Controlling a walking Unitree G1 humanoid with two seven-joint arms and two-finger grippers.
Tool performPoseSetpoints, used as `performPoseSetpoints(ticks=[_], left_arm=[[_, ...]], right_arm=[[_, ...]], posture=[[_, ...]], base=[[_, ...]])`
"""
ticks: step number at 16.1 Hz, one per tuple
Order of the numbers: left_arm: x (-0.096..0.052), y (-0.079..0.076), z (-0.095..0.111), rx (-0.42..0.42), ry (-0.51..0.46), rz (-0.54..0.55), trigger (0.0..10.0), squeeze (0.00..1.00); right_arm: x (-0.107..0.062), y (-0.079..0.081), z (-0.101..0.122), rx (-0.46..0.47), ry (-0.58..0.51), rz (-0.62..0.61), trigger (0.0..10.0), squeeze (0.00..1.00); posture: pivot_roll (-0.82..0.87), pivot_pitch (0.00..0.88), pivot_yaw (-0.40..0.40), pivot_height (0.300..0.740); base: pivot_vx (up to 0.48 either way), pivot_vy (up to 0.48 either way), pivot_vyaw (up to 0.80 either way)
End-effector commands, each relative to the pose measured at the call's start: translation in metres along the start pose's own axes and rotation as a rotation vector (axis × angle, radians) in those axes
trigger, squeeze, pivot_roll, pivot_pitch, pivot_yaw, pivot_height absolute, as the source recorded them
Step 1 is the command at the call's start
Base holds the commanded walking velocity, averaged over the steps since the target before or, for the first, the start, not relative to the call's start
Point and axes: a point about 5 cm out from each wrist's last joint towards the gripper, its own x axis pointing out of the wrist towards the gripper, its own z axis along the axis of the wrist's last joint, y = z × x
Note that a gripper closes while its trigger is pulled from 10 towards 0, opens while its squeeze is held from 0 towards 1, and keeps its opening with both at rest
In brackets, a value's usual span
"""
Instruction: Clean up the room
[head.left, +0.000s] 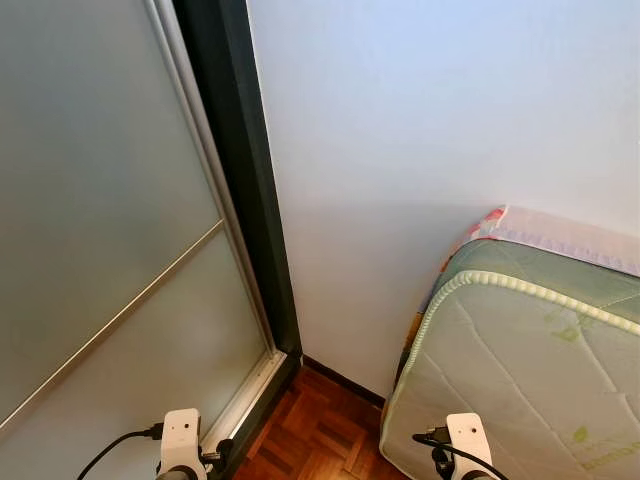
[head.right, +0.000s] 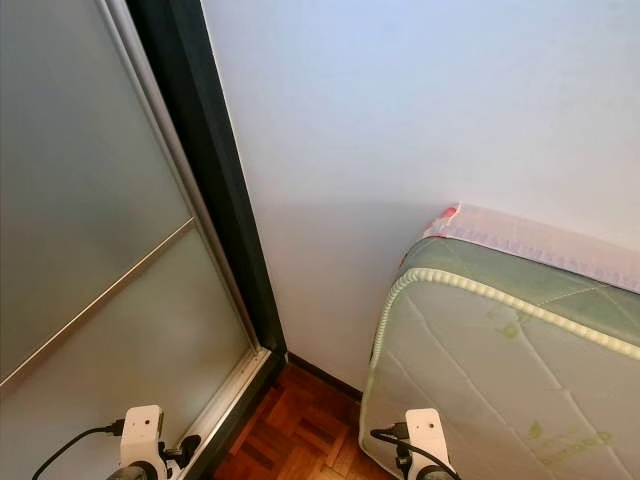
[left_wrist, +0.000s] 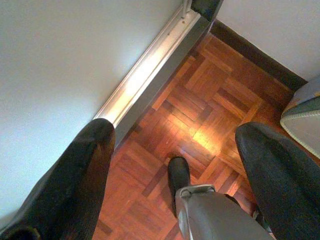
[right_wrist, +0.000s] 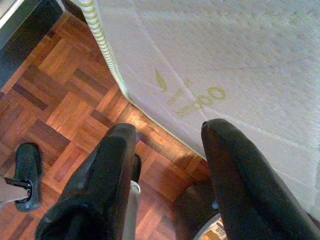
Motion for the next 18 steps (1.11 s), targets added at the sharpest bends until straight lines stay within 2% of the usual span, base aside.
performPoseSetpoints(ticks=[1,12,13,18], left_arm=[[0.0109,-0.0155,0.0162,0.001,0.139,0.03,10.0,0.0],[0.0109,-0.0156,0.0163,0.0,0.139,0.031,10.0,0.0],[0.0117,-0.0155,0.0197,-0.032,0.12,0.047,10.0,0.0],[0.012,-0.0158,0.0207,-0.035,0.127,0.052,10.0,0.0]], right_arm=[[0.0094,-0.0023,0.0529,0.161,-0.005,0.141,10.0,0.0],[0.0094,-0.0025,0.0533,0.147,-0.005,0.143,10.0,0.0],[0.0096,-0.0017,0.0565,0.183,-0.016,0.148,10.0,0.0],[0.0097,-0.0019,0.0571,0.195,-0.007,0.158,10.0,0.0]], posture=[[0.06,0.0,-0.037,0.74],[0.06,0.003,-0.039,0.74],[0.07,0.027,-0.043,0.74],[0.07,0.024,-0.044,0.74]], base=[[0.0,0.0,0.0],[0.0,0.0,0.0],[0.0,0.0,0.0],[0.0,0.0,0.0]])
